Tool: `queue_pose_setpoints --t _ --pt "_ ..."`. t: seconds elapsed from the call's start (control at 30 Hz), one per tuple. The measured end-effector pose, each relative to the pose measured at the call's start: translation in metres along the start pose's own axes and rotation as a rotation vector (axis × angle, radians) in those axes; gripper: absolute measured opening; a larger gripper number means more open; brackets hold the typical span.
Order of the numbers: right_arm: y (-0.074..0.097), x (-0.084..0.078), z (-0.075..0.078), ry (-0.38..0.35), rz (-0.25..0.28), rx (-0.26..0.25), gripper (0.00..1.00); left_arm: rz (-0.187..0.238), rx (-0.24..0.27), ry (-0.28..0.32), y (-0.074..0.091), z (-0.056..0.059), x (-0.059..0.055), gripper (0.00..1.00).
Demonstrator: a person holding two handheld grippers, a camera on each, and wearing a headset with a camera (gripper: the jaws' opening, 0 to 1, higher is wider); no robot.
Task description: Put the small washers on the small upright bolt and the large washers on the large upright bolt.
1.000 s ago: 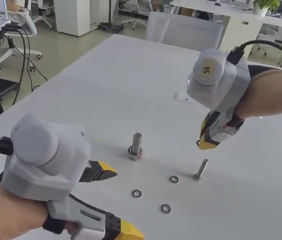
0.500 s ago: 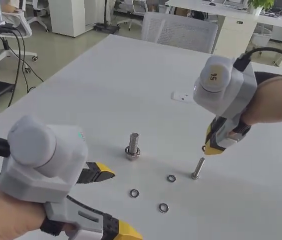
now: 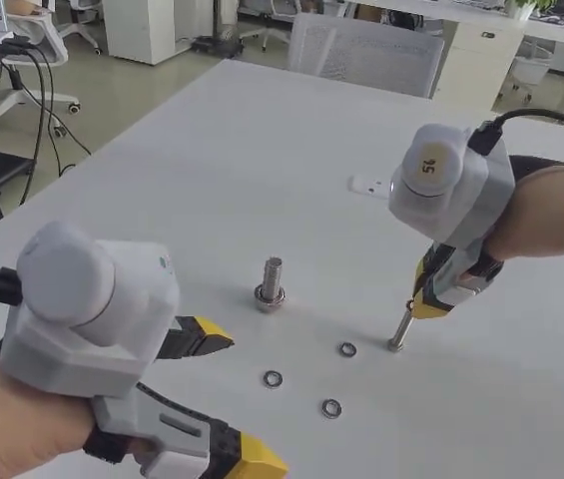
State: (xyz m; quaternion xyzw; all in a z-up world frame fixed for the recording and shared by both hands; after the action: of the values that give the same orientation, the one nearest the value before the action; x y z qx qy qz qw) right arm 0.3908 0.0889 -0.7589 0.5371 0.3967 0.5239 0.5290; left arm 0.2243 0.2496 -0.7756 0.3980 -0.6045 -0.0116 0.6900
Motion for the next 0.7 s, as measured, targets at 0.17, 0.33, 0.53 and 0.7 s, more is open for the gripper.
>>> queue_pose_setpoints --t 0.17,0.33,0.53,0.7 --pt "-0.001 0.0 0.0 0.001 -0.001 0.005 0.14 -0.001 0.001 0.0 0.0 0.0 0.0 0.74" --pt "-0.003 -0.001 0.001 0.001 -0.003 0.01 0.14 -0.003 0.003 0.001 0.0 -0.001 0.0 0.74" --pt "-0.008 -0.002 0.003 -0.002 -0.004 0.017 0.14 -0.004 0.005 0.002 -0.002 -0.002 0.001 0.74" --pt "-0.014 -0.003 0.001 -0.007 -0.009 0.029 0.14 -0.005 0.004 0.006 -0.003 -0.003 0.001 0.74"
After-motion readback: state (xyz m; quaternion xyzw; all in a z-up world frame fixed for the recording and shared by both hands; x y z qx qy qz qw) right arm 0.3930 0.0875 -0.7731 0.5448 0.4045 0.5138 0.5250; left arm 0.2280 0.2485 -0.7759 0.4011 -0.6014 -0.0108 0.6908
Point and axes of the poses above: the centre of the closed fingertips' face, and the gripper's own axes: y roughly backward along the fingers, z roughly to its right, x roughly out of its top, the point moved 6 cm from there along y, roughly backward along the fingers, and after that the axes turned 13 degrees about -y, right-handed, at the moved point
